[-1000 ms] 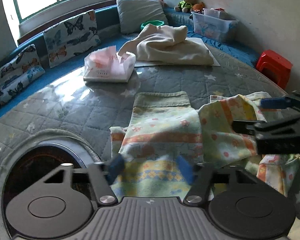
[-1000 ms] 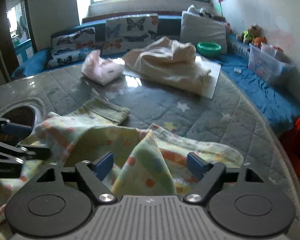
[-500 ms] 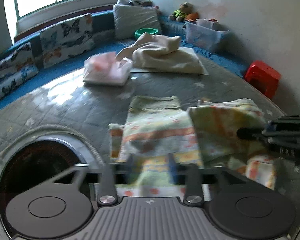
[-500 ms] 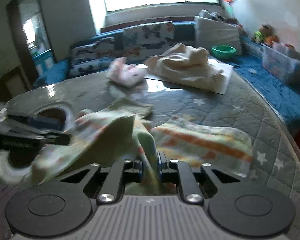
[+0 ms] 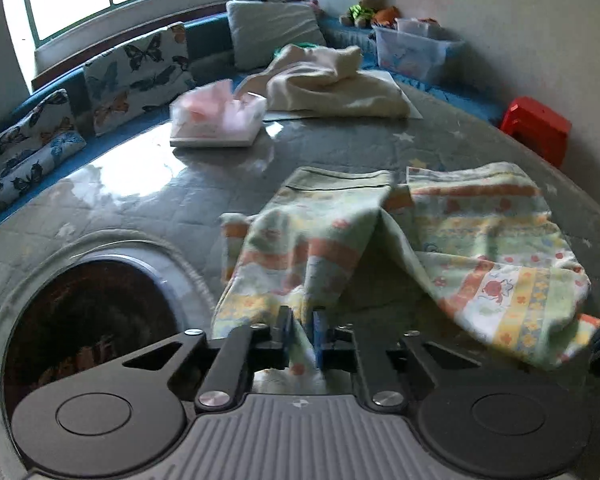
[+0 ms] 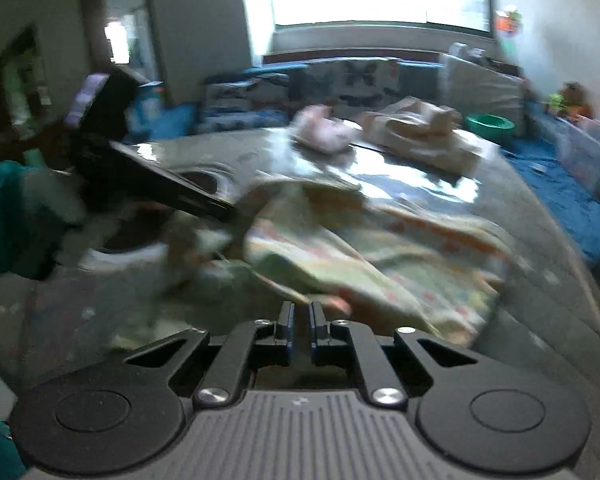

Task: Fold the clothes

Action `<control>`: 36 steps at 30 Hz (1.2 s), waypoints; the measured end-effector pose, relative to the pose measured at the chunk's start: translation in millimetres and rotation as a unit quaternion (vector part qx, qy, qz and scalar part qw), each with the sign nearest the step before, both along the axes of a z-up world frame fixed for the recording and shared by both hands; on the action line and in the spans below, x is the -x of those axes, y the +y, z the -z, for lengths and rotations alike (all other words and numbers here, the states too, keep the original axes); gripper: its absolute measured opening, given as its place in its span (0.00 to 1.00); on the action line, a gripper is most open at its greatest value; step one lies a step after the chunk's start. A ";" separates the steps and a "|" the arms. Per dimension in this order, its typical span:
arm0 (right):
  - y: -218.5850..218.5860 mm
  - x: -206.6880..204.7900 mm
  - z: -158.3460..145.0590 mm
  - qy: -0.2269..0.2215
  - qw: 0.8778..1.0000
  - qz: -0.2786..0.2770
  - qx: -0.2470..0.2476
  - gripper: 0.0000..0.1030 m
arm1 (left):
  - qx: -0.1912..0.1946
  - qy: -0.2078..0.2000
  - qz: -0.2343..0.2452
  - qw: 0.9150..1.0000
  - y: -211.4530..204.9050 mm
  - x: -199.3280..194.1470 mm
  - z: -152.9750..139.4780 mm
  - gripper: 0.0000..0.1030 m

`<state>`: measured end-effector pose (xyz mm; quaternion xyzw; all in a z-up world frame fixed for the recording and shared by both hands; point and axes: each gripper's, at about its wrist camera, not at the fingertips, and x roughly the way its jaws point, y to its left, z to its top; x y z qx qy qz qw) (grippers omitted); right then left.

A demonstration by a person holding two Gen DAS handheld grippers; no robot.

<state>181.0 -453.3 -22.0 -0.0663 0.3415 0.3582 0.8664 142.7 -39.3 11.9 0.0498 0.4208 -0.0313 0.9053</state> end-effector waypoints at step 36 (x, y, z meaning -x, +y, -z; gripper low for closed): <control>212.8 -52.3 4.8 -0.012 0.989 -0.138 0.045 0.51 | 0.050 -0.015 -0.301 0.952 224.3 176.1 10.0 0.08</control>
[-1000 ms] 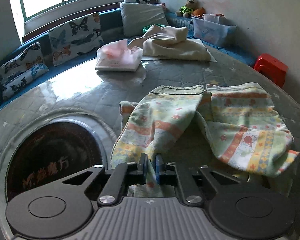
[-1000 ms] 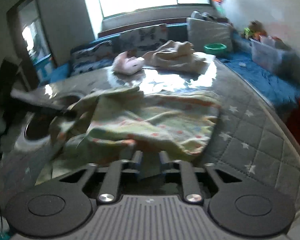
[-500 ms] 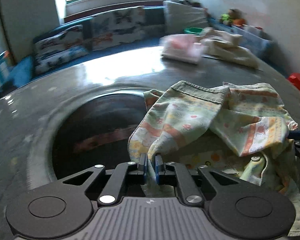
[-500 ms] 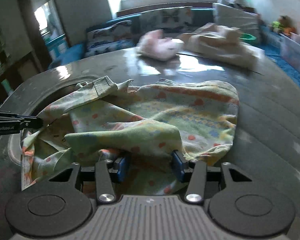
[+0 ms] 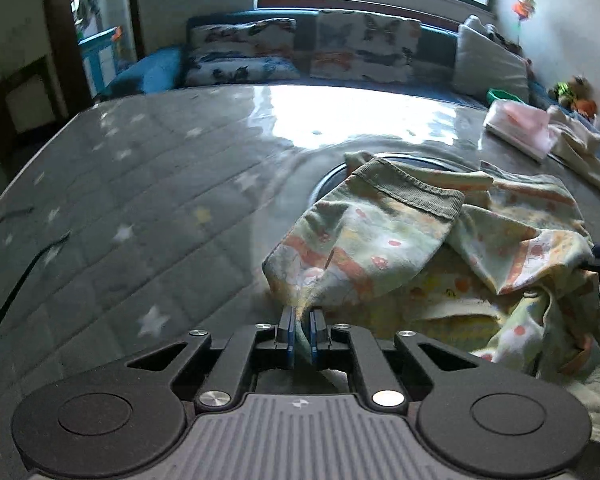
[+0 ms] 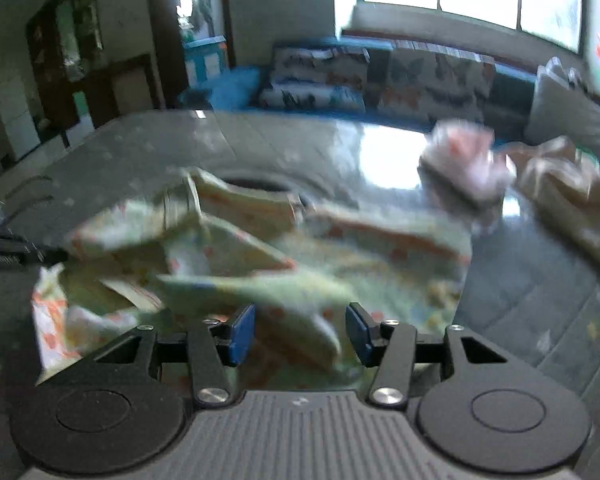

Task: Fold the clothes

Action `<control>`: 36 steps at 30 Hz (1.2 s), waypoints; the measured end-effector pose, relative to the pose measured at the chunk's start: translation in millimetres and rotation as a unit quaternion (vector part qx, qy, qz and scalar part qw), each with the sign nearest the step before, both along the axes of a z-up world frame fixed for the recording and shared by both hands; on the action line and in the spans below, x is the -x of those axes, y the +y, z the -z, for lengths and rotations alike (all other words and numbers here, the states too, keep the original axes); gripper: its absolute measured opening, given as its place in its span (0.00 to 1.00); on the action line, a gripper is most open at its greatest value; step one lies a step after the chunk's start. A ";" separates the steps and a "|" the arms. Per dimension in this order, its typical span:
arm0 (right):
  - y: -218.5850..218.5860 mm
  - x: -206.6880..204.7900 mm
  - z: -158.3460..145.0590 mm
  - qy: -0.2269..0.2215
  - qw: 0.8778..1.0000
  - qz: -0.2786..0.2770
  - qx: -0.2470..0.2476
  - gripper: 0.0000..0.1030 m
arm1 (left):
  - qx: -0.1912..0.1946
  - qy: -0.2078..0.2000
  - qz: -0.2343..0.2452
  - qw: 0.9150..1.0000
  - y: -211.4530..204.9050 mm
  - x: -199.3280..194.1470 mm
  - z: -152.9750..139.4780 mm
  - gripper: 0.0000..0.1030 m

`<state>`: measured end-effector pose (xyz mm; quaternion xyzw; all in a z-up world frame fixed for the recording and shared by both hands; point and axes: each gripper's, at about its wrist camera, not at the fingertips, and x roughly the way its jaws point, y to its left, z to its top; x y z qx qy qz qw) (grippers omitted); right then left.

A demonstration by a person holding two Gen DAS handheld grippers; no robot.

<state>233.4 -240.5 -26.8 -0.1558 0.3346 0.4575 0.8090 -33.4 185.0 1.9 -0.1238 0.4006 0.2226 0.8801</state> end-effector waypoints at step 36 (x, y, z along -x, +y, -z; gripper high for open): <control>81.8 25.2 -15.9 -0.089 0.996 -0.024 -0.013 0.03 | 0.011 -0.030 -0.026 0.999 -20.5 62.7 -3.1 0.63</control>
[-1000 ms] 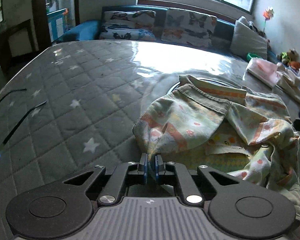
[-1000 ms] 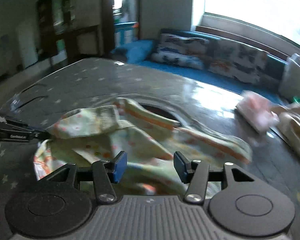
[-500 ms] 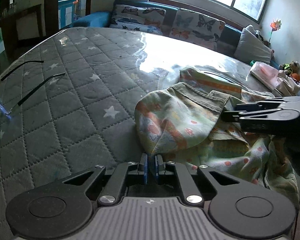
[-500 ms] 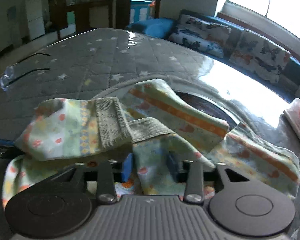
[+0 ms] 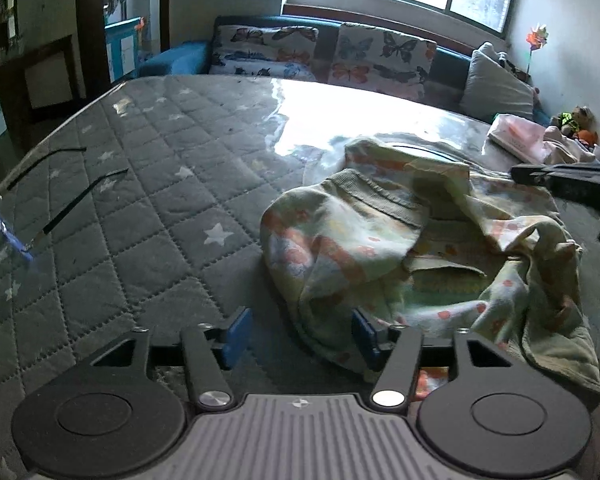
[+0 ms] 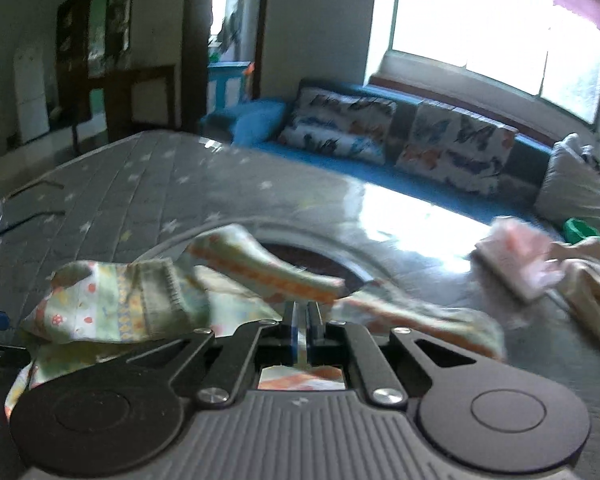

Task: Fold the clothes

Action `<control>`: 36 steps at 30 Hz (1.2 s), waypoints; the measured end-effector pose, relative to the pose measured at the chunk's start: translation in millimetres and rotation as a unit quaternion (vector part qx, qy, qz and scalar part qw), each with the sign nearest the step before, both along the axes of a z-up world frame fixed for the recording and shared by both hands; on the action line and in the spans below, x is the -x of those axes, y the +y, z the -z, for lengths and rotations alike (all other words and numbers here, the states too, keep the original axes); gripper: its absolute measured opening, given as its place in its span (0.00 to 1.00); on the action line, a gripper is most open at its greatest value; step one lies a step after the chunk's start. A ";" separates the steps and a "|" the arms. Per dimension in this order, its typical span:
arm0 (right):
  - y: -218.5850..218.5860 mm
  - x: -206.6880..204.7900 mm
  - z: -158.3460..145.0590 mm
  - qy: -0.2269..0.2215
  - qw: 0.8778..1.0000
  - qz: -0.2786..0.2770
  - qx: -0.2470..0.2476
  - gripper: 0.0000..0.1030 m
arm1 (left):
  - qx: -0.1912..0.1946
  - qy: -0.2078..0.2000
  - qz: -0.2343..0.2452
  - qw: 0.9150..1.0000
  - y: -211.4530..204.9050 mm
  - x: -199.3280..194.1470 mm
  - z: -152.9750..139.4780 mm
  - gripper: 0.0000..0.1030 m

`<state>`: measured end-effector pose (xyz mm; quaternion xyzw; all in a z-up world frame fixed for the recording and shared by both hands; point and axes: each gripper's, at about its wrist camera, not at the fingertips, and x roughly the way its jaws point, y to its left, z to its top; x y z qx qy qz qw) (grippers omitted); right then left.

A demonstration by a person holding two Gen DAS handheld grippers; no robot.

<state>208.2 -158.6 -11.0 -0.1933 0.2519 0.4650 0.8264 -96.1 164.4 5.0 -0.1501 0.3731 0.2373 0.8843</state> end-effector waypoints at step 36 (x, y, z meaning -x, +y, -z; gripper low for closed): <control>4.1 5.9 -2.6 0.000 1.000 -0.008 -0.020 0.02 | -0.023 -0.040 0.067 0.997 -45.4 -31.8 -14.5 0.99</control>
